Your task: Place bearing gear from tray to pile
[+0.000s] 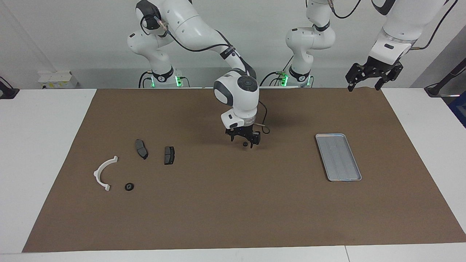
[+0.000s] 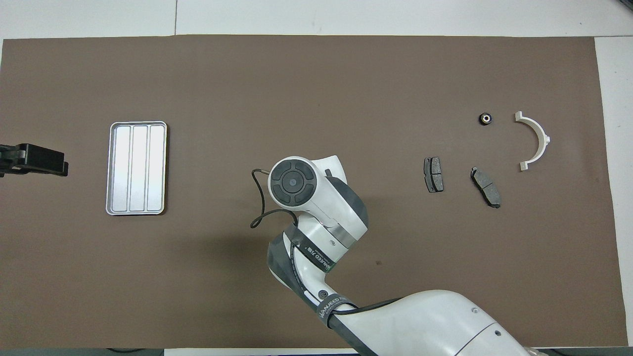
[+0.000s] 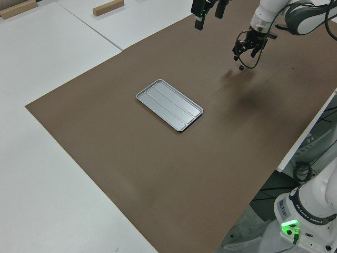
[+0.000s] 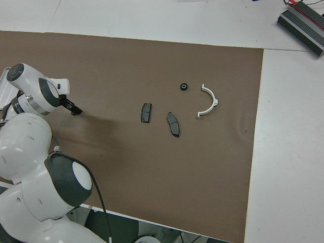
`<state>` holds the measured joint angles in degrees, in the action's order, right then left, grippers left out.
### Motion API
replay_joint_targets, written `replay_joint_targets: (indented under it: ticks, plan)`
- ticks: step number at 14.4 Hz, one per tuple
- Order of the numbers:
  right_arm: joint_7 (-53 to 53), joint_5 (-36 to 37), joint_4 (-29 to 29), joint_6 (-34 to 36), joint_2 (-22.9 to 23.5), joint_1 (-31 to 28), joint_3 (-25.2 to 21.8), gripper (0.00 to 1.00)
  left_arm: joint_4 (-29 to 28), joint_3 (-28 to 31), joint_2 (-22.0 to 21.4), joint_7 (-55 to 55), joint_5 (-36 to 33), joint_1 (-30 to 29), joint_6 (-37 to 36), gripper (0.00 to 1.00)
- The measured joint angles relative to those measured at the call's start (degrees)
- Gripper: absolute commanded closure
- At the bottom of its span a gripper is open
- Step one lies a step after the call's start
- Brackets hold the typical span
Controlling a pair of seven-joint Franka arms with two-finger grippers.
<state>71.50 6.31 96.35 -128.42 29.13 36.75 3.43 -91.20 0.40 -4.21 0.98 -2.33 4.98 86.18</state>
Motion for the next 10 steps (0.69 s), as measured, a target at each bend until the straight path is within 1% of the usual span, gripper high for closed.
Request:
replay_joint_targets:
  ticks: [3, 7, 10]
  plan:
    - [3.9, -0.4, -1.6, 0.0, 1.0, 0.1, -0.1, 0.0, 0.0, -0.1, 0.0, -0.1, 0.1, 0.0, 0.0, 0.0]
    - [5.0, -0.8, -1.8, 0.0, 2.0, 0.1, -0.2, 0.01, 0.0, -0.2, 0.0, -0.1, 1.8, 0.1, 0.0, 0.0]
    - [5.6, -0.8, -2.0, 0.0, 3.0, 0.3, -0.2, 0.04, 0.0, -0.3, 0.0, -0.1, 2.0, 0.1, 0.0, 0.0]
